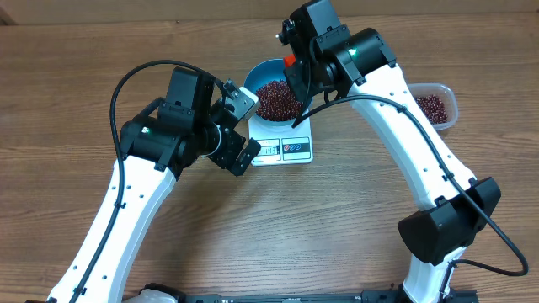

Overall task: Scoop item into bowl and weigh 150g on scale
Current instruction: 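Tip the red cup to pour beans into the teal bowl, then move the empty red cup back toward the bean container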

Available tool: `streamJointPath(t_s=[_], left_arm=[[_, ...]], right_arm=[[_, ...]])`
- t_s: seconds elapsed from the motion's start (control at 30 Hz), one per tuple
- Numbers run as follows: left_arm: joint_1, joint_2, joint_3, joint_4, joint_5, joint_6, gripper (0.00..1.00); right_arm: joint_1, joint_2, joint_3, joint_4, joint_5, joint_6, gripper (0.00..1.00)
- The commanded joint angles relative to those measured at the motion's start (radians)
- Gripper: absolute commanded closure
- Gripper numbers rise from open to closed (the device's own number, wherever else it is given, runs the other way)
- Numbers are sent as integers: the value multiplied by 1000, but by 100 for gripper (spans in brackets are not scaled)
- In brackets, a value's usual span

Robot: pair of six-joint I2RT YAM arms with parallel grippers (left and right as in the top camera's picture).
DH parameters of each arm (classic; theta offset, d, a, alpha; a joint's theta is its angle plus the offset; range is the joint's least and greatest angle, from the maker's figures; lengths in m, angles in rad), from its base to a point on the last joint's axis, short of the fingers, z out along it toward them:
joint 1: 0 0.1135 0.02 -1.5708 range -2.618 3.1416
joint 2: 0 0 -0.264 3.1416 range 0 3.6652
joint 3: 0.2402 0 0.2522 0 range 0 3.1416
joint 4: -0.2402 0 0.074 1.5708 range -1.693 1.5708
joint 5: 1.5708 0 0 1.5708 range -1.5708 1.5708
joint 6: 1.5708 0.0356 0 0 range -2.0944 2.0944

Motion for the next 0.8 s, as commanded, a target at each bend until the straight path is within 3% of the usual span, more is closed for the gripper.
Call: streamJointPath(t_s=[0.0,0.37,0.77], left_arm=[[5,-10,21,4,19,-7,1],[5,-10,21,4,19,-7,0],[5,-10,21,4,19,-7,0]], right_arm=[[-31,-26,32,4,-65,-20,96],[-296,-96,32,-41,-339,-20,96],[-597,-97,-4,-150,-182,-20,96]])
